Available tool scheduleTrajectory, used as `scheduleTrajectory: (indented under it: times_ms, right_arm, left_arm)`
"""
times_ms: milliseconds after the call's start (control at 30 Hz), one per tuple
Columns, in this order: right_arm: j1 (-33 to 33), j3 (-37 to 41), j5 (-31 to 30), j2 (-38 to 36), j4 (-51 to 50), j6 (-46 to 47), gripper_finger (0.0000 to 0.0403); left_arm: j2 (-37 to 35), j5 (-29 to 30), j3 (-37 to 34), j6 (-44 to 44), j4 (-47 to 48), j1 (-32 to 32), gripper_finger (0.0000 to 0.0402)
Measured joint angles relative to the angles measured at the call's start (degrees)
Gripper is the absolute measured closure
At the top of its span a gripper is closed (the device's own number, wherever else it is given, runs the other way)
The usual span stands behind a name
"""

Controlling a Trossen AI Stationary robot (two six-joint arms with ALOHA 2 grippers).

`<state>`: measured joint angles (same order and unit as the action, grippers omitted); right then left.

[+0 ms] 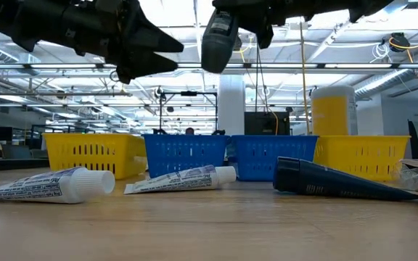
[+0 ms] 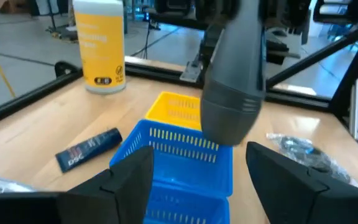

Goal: Pick & Place Travel size toiletries
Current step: Put the deodorant into the left yellow bin

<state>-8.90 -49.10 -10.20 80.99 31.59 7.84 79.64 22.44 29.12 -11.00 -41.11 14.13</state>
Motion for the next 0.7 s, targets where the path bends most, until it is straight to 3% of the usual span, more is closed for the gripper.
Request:
scheduleTrajectory:
  times_ms: [567,700]
  right_arm:
    - [-0.4,0.0,0.0,0.0,0.6,0.0,0.0314]
    - [-0.4,0.0,0.0,0.0,0.6,-0.2,0.0314]
  left_arm:
    - [0.0,-2.0,2.7,1.9,0.6,0.0,0.0144]
    - [2.6,-2.0,2.7,2.4,-3.0,0.0,0.0144]
